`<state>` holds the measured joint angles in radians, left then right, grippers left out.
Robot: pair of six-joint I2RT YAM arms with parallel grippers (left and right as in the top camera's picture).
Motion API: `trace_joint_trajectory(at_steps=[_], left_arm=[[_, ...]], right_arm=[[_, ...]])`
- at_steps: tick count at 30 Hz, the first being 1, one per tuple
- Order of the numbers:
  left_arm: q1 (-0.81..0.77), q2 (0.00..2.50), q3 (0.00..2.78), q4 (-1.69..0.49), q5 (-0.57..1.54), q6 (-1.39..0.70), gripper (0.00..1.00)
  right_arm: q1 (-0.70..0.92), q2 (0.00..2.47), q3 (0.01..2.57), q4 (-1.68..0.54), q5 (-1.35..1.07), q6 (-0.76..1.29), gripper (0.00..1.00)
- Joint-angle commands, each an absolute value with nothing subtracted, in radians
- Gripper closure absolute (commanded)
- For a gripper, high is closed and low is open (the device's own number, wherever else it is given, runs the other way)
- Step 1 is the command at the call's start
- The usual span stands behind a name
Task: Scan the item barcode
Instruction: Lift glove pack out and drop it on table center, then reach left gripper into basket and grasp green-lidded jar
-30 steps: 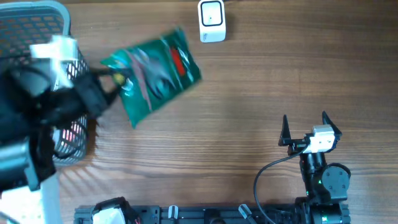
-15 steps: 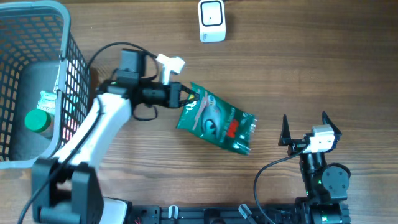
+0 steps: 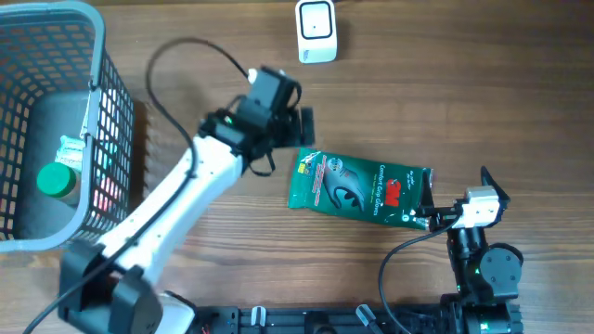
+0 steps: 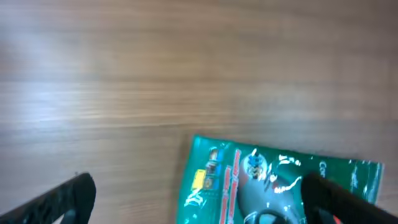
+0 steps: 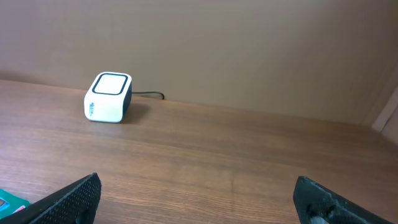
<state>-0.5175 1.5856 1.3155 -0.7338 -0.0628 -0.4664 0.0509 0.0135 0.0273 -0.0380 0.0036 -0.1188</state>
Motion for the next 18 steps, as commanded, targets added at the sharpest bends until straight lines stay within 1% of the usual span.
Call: trace_joint_trajectory(at_steps=[1,3,5,8,10,12,16,18], left_arm=[[-0.471,1.467,1.595,-0.878,-0.302,-0.479,0.00],[-0.435,1.429,1.714,-0.965,-0.402,-0.481,0.00],[-0.381,1.382,1.767,-1.025,-0.474,-0.541,0.00],[-0.212,1.309,1.769,-1.116,-0.537,-0.725,0.00],[-0.046,1.296,1.769,-1.196,-0.535,-0.880,0.00],[0.133,1.304,1.767,-1.259,-0.488,-1.005,0.00],[0.466,1.377,1.767,-1.301,-0.285,-1.111,0.00],[0.573,1.436,1.767,-1.310,-0.210,-1.156,0.00]], right_arm=[[0.055,0.007,0.024,-0.034,-0.002,-0.129,0.00],[0.055,0.007,0.024,-0.034,-0.002,-0.129,0.00],[0.055,0.007,0.024,-0.034,-0.002,-0.129,0.00],[0.055,0.007,0.024,-0.034,-0.002,-0.129,0.00],[0.055,0.007,0.024,-0.034,-0.002,-0.129,0.00],[0.055,0.007,0.024,-0.034,-0.002,-0.129,0.00],[0.055,0.007,0.024,-0.034,-0.002,-0.129,0.00],[0.055,0.007,0.024,-0.034,-0.002,-0.129,0.00]])
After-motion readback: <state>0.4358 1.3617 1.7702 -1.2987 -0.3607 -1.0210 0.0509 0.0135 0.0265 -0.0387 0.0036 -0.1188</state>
